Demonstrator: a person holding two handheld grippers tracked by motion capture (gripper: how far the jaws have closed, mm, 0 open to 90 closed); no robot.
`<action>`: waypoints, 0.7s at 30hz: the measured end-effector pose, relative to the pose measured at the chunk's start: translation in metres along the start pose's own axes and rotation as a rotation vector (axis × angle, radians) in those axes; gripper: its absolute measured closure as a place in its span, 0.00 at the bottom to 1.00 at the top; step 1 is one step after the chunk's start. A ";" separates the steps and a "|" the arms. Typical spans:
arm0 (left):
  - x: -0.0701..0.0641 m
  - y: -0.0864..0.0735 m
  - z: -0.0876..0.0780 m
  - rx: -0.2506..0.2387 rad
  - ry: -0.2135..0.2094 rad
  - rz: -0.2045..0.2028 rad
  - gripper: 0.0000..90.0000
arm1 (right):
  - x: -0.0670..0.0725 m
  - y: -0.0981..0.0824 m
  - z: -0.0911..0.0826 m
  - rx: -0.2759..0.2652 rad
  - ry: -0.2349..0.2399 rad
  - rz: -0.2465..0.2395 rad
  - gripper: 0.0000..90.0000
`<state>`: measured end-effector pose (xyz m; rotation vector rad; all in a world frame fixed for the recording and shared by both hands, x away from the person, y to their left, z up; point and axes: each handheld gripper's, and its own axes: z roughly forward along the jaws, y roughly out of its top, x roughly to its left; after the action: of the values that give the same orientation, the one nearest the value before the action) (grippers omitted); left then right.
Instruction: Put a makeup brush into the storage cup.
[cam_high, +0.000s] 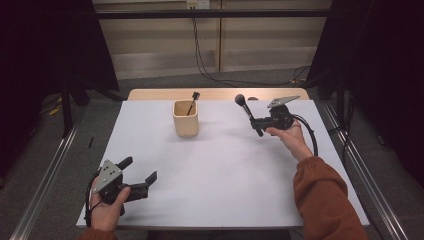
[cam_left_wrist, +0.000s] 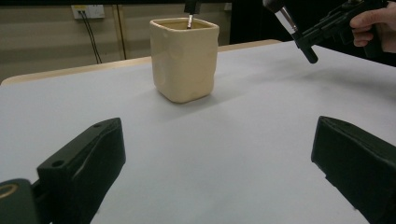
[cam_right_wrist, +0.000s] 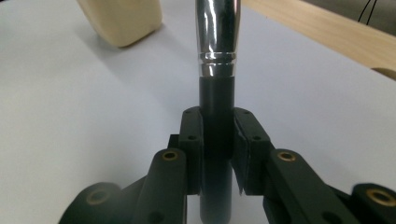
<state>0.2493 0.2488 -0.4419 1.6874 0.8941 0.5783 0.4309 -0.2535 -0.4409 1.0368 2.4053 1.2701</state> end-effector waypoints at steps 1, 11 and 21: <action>0.000 0.000 0.000 -0.001 -0.001 0.003 0.03 | 0.000 -0.001 -0.001 -0.018 0.001 0.006 0.85; 0.002 0.000 -0.001 -0.007 0.010 -0.005 0.03 | 0.006 -0.013 -0.010 -0.140 0.004 0.021 0.85; 0.002 0.000 -0.001 0.003 0.013 0.000 0.03 | 0.014 -0.022 -0.018 -0.210 0.021 0.042 0.85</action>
<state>0.2499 0.2507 -0.4418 1.6880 0.9041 0.5889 0.4014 -0.2638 -0.4457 1.0221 2.2166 1.5166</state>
